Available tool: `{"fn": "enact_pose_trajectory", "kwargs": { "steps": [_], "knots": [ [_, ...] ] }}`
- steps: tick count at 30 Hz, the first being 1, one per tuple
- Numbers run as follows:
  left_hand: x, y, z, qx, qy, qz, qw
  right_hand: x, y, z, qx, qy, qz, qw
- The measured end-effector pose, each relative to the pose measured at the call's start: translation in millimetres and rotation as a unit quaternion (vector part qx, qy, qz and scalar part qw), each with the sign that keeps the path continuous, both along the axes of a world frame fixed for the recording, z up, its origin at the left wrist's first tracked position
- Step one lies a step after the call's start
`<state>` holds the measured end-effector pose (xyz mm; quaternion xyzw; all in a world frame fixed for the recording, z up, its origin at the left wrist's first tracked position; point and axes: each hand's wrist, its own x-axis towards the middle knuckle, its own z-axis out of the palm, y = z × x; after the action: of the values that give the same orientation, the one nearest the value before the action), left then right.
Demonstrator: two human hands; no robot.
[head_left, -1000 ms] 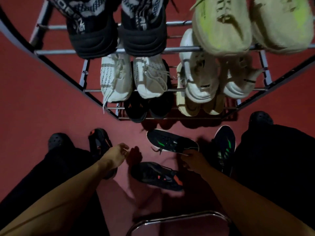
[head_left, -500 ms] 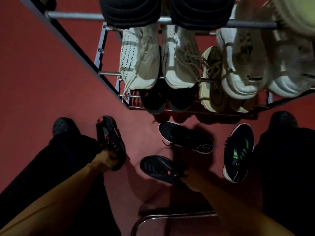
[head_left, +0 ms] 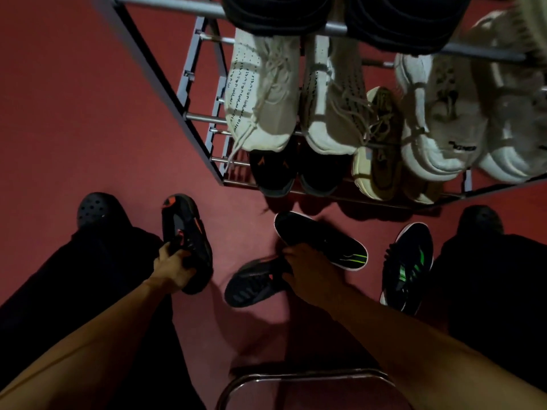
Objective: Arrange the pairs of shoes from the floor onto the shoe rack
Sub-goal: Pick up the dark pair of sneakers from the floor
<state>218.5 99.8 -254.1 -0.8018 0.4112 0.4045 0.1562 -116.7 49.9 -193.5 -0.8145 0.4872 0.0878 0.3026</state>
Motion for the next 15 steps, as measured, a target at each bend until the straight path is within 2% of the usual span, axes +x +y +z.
{"fn": "enact_pose_trajectory", "kwargs": {
  "steps": [5,10,12,15],
  "knots": [
    [16.3,20.8,-28.0,-0.002,0.061,0.208,0.976,46.5,-19.5,3.0,0.015,-0.01,0.06,0.998],
    [0.1,15.5,-12.7,-0.104,0.098,0.36,0.922,45.7,-3.5,-0.7,0.081,-0.015,-0.017,0.996],
    [0.8,13.6,-17.8,-0.098,0.104,0.401,0.905,40.6,2.2,-4.0,0.098,-0.019,-0.04,0.994],
    [8.8,11.1,-28.4,-0.061,0.121,0.414,0.9,38.4,7.7,-7.9,0.134,-0.021,-0.088,0.987]
  ]
}}
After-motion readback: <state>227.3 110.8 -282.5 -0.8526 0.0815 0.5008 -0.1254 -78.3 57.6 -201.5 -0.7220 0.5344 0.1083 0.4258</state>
